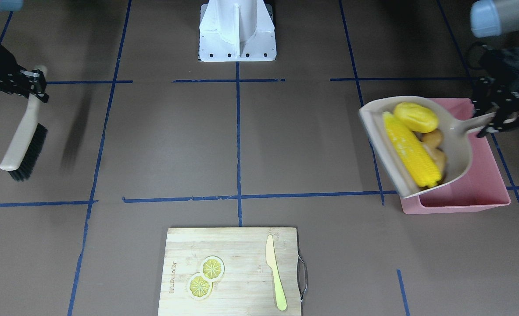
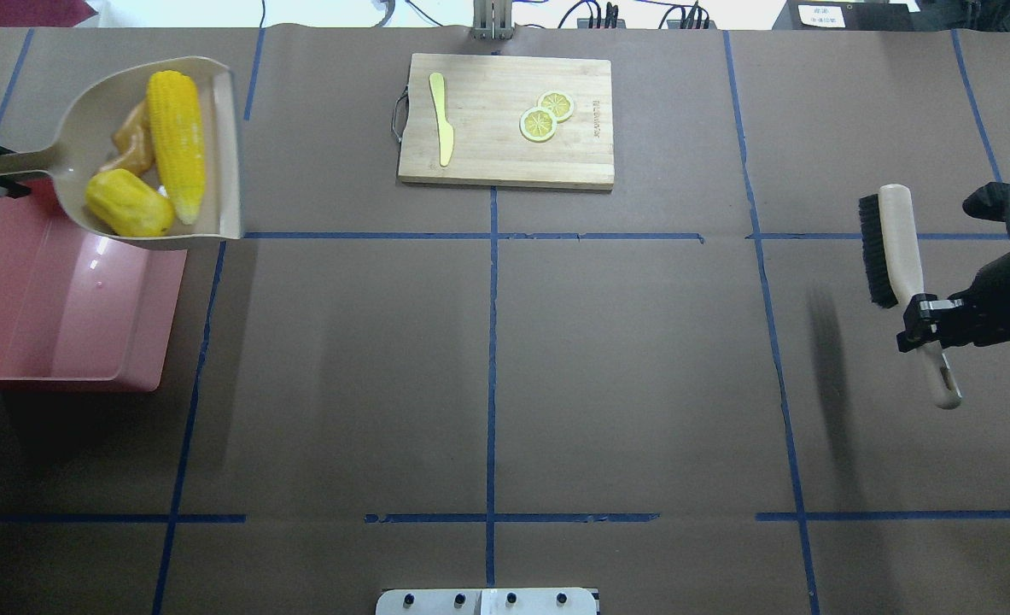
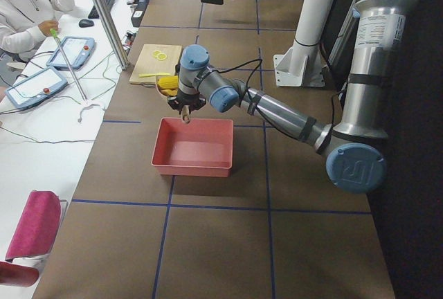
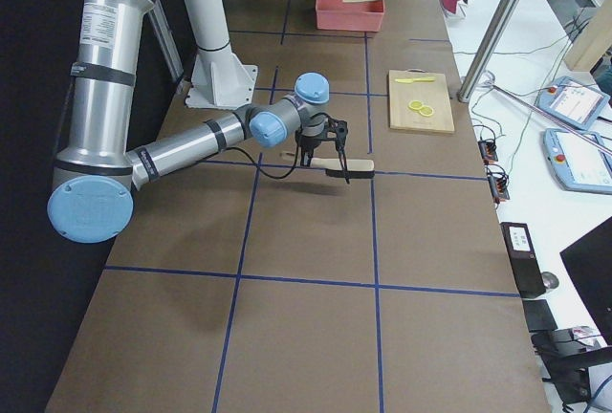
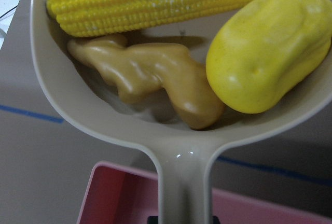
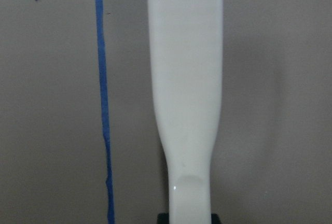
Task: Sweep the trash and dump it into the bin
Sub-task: 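Lift the dustpan toward the pink bin with the left gripper while the right withdraws, then tilt the dustpan over the pink bin with the left gripper to dump the items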
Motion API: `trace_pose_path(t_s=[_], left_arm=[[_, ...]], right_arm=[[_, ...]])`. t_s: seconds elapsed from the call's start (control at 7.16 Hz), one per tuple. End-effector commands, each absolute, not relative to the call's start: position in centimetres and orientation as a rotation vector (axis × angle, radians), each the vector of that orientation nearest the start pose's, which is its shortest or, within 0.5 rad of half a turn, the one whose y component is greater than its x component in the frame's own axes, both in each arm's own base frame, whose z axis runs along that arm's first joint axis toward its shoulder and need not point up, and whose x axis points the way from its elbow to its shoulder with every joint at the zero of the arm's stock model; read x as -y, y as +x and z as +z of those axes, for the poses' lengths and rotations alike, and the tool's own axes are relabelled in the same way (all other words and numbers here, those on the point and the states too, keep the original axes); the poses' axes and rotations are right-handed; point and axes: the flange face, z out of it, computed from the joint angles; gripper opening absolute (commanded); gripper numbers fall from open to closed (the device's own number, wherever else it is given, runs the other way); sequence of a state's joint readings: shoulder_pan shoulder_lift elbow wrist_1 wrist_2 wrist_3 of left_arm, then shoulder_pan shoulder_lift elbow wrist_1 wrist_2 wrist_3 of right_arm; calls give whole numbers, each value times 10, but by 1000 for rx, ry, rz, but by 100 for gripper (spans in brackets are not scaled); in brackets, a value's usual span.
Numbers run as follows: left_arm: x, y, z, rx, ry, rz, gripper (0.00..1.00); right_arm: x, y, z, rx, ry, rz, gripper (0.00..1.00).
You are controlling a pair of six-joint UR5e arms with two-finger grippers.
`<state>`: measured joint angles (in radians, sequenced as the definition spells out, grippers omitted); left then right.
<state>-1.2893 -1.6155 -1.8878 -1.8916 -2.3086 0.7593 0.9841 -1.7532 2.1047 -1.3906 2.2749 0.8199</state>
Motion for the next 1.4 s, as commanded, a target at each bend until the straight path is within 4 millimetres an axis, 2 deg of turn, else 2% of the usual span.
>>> trace_pose_path(t_s=[0.0, 0.14, 0.7, 0.84, 0.98, 1.26], left_arm=[[511, 9, 516, -518, 857, 1310, 3], [516, 3, 527, -483, 855, 1358, 3], [529, -26, 529, -101, 765, 1504, 3], [532, -36, 531, 40, 703, 1566, 3], [531, -40, 534, 91, 674, 1589, 3], [534, -30, 527, 144, 663, 1648, 3]], right_arm=[[381, -163, 477, 833, -55, 7, 0], [378, -161, 481, 828, -63, 11, 0], [379, -162, 483, 826, -65, 12, 0], [379, -162, 483, 826, -67, 12, 0], [379, -162, 483, 826, -67, 12, 0], [379, -162, 482, 828, -66, 12, 0]])
